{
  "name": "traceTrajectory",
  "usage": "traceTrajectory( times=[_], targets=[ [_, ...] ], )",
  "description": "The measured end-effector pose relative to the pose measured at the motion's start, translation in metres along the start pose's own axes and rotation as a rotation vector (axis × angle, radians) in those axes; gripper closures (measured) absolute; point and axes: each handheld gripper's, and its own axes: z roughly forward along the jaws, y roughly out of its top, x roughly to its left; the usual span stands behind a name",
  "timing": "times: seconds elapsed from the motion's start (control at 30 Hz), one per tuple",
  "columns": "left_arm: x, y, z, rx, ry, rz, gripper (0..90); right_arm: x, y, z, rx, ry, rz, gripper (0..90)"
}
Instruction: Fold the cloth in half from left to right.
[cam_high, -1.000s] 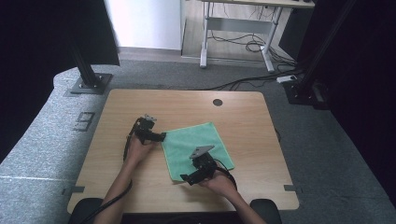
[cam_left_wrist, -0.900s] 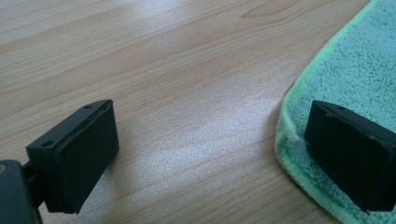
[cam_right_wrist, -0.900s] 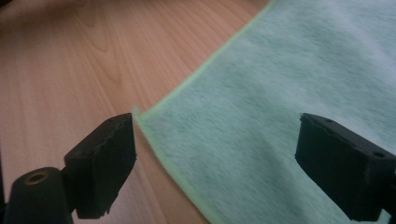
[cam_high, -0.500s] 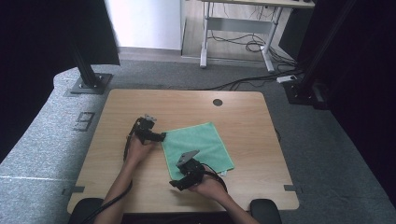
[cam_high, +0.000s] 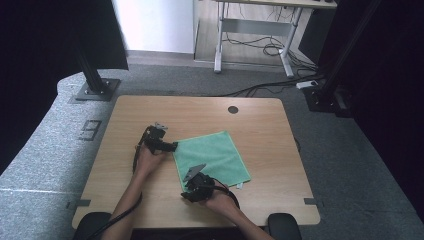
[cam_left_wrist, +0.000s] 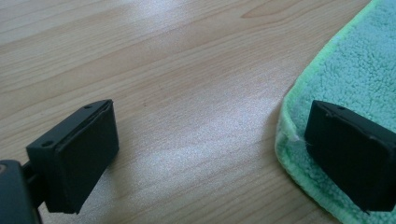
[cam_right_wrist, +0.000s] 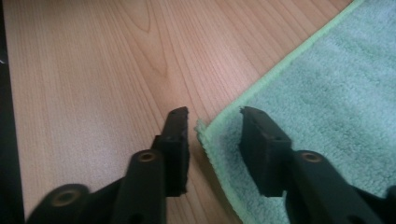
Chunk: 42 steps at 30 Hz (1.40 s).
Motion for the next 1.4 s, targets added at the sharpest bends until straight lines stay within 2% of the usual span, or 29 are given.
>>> traceTrajectory(
  times=[0.03, 0.2, 0.3, 0.33, 0.37, 0.4, 0.43, 0.5, 0.67, 0.9, 1.2, 1.4],
  targets=[
    [0.0, 0.0, 0.0, 0.0, 0.002, -0.003, 3.2, 0.0, -0.001, 0.0, 0.003, -0.007, 0.0, 75.6],
    [-0.002, 0.0, -0.001, 0.001, 0.011, -0.013, 3.2, -0.001, -0.002, 0.001, 0.007, -0.011, 0.006, 83.3],
    [-0.004, -0.001, -0.002, -0.014, 0.011, -0.012, 6.4, -0.001, -0.002, 0.001, 0.008, -0.011, 0.005, 83.9],
    [-0.006, -0.002, -0.004, -0.03, -0.001, 0.0, 11.7, -0.001, -0.002, 0.001, 0.008, -0.012, 0.004, 84.1],
    [-0.009, -0.003, -0.005, -0.047, -0.019, 0.016, 26.3, -0.001, -0.002, 0.001, 0.008, -0.012, 0.004, 84.5],
    [-0.009, -0.003, -0.005, -0.047, -0.019, 0.016, 33.0, -0.001, -0.002, 0.001, 0.008, -0.012, 0.004, 84.5],
    [-0.013, -0.004, -0.006, -0.058, -0.032, 0.025, 33.0, -0.001, -0.002, 0.001, 0.007, -0.012, 0.006, 84.7],
    [-0.017, -0.005, -0.007, -0.068, -0.053, 0.042, 50.3, -0.002, -0.003, 0.001, 0.002, -0.006, 0.014, 85.1],
    [-0.019, -0.005, -0.008, -0.074, -0.083, 0.045, 67.9, -0.003, -0.003, 0.001, 0.0, -0.007, 0.013, 85.1],
    [-0.022, -0.005, -0.007, -0.073, -0.121, 0.012, 85.8, -0.002, -0.004, 0.001, -0.004, -0.009, 0.014, 85.1],
    [-0.015, -0.009, -0.013, -0.066, -0.105, 0.0, 87.5, 0.002, 0.0, 0.004, -0.009, -0.004, -0.002, 86.7],
    [-0.004, -0.017, -0.027, -0.035, -0.066, 0.001, 86.7, 0.01, 0.01, 0.012, -0.014, 0.02, -0.025, 86.8]
  ],
)
